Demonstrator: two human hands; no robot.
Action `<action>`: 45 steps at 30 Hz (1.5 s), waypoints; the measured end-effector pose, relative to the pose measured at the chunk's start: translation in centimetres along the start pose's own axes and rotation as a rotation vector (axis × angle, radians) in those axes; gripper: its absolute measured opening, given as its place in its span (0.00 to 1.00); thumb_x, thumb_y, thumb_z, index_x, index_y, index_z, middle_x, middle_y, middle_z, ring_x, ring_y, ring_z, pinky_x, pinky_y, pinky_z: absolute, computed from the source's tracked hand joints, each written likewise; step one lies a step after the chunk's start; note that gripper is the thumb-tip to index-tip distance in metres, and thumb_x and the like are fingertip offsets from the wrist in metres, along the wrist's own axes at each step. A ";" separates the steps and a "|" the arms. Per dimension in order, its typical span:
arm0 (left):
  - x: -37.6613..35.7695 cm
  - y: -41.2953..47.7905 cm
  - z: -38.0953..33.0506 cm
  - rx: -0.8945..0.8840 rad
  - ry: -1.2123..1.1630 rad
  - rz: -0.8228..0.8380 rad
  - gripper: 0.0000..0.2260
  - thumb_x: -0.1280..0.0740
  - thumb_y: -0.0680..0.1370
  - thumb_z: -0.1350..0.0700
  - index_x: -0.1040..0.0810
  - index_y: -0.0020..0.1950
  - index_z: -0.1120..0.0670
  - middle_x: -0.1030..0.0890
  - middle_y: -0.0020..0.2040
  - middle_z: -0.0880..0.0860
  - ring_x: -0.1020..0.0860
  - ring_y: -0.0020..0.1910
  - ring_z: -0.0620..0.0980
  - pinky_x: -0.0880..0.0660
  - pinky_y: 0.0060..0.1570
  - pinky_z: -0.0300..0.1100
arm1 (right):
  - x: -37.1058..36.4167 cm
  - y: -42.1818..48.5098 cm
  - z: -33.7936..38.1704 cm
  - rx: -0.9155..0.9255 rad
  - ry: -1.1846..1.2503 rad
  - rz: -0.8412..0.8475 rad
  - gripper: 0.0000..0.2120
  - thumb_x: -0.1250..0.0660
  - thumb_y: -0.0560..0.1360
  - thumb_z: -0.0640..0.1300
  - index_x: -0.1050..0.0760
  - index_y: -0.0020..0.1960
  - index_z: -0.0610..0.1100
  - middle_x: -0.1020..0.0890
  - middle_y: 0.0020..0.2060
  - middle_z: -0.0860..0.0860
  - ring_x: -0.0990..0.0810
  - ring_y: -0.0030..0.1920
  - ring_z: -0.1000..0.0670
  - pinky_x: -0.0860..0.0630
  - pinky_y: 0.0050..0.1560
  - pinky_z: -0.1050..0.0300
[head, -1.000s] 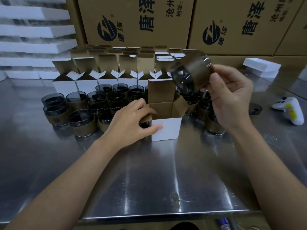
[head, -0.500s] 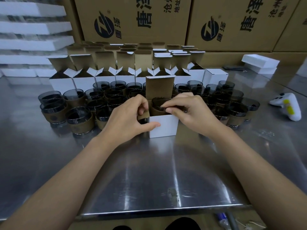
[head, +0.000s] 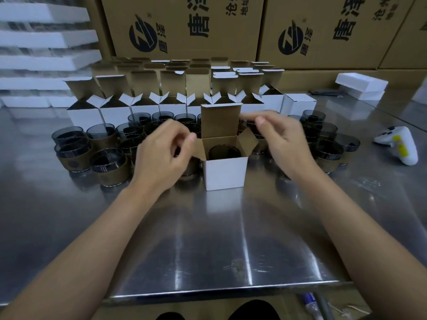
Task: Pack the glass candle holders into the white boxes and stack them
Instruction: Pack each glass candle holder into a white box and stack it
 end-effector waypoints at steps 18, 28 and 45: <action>0.2 -0.4 1.1 0.144 0.066 -0.087 0.22 0.54 0.81 0.46 0.21 0.48 0.50 0.20 0.37 0.45 0.23 0.35 0.46 0.29 0.34 0.44 | -3.3 -0.9 -0.4 -0.056 -0.048 0.243 0.09 0.35 0.77 0.35 0.22 0.54 0.45 0.14 0.46 0.58 0.20 0.55 0.60 0.26 0.59 0.59; -2.1 -1.0 -0.6 0.073 -0.074 0.173 0.24 0.52 0.81 0.44 0.17 0.55 0.49 0.27 0.30 0.33 0.28 0.34 0.36 0.36 0.35 0.40 | -2.7 -0.5 -1.4 -0.180 0.115 0.084 0.17 0.28 0.72 0.34 0.27 0.52 0.53 0.23 0.54 0.53 0.17 0.43 0.56 0.19 0.48 0.57; -1.9 -0.8 0.1 0.148 -0.062 0.157 0.29 0.53 0.80 0.39 0.19 0.35 0.49 0.27 0.23 0.48 0.27 0.27 0.46 0.26 0.33 0.50 | -1.6 -0.3 -1.3 -0.028 -0.072 0.291 0.21 0.42 0.73 0.25 0.18 0.53 0.45 0.19 0.54 0.52 0.25 0.60 0.58 0.31 0.61 0.67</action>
Point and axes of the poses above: each hand's wrist, its own y-axis towards the middle knuckle, its own x-axis out of the back of the hand, z = x × y, the point moved 6 cm from there along y, towards the middle knuckle
